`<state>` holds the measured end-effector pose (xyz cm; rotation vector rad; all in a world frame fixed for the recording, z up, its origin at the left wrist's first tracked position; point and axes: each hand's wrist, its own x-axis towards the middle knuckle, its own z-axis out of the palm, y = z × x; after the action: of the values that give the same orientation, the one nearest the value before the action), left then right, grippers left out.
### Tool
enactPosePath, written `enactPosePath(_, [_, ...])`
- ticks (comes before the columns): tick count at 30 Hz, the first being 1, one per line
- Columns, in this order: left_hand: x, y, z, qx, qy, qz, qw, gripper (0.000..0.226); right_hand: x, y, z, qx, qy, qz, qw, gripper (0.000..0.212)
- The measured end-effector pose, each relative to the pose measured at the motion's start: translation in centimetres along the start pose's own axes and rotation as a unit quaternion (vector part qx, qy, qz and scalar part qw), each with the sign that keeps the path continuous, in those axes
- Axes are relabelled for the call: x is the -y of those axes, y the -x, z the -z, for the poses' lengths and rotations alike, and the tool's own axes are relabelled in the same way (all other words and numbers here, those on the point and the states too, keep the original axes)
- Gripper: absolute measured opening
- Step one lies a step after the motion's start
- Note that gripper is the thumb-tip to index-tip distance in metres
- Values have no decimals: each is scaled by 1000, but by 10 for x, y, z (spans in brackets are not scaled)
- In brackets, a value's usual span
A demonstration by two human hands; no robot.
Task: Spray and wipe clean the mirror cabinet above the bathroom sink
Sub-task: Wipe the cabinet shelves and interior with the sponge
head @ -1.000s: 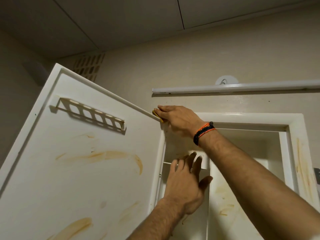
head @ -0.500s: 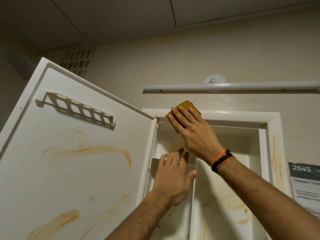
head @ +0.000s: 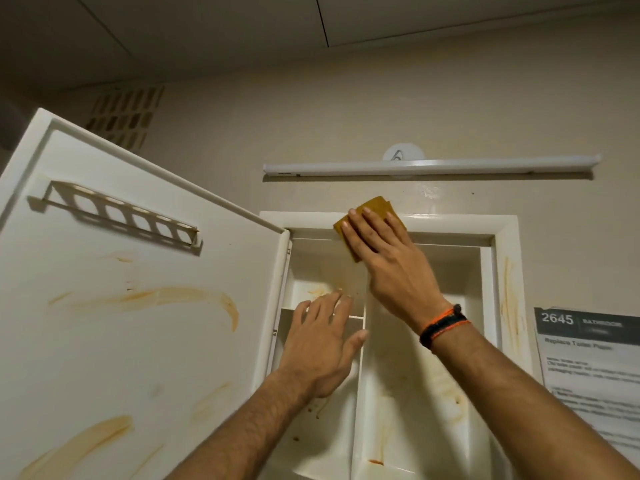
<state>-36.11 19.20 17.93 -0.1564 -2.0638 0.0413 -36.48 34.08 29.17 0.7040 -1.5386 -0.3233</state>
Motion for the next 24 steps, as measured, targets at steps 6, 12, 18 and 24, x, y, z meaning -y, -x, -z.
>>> enactPosePath(6, [-1, 1, -3, 3, 10, 3, 1000, 69, -29, 36, 10, -31, 9, -64, 997, 70])
enactPosePath(12, [-1, -1, -4, 2, -2, 6, 1000, 70, -7, -5, 5, 20, 28, -40, 999, 69])
enactPosePath(18, [-2, 0, -2, 2, -1, 8, 1000, 78, -23, 8, 12, 6, 17, -25, 1000, 67])
enactPosePath(24, [-3, 1, 0, 9, 20, 9, 1000, 73, -66, 59, 32, -26, -2, -101, 995, 76])
